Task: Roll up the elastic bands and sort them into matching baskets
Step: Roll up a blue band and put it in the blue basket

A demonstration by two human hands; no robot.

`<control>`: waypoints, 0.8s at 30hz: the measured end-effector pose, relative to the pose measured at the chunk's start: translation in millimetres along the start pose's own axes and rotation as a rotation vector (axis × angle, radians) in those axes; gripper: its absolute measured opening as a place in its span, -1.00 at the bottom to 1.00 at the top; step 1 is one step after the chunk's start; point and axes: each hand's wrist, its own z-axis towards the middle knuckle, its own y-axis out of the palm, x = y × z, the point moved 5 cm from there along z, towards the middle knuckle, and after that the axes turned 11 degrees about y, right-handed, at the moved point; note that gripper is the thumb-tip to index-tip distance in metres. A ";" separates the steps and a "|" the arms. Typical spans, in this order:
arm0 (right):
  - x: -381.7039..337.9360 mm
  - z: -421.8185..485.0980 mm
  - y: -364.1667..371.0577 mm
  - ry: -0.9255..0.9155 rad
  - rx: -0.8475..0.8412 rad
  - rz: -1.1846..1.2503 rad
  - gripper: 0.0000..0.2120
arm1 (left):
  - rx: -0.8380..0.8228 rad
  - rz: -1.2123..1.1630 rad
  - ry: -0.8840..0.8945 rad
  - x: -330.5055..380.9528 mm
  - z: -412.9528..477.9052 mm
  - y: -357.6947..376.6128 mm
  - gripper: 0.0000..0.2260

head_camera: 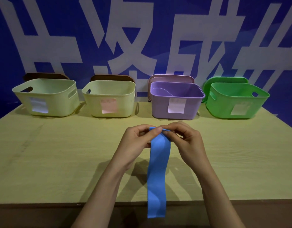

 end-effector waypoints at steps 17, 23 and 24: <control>0.8 1.0 3.5 0.111 -0.028 0.036 -0.81 | 0.105 -0.057 -0.034 -1.4 0.9 -2.1 -0.95; 0.4 -1.1 -0.4 0.263 -0.151 0.136 -0.85 | 0.146 -0.002 0.019 -1.8 -0.5 -1.2 -0.94; 0.1 -1.6 0.0 0.276 -0.139 0.157 -0.83 | 0.149 0.022 0.036 -1.9 -0.5 -1.2 -0.94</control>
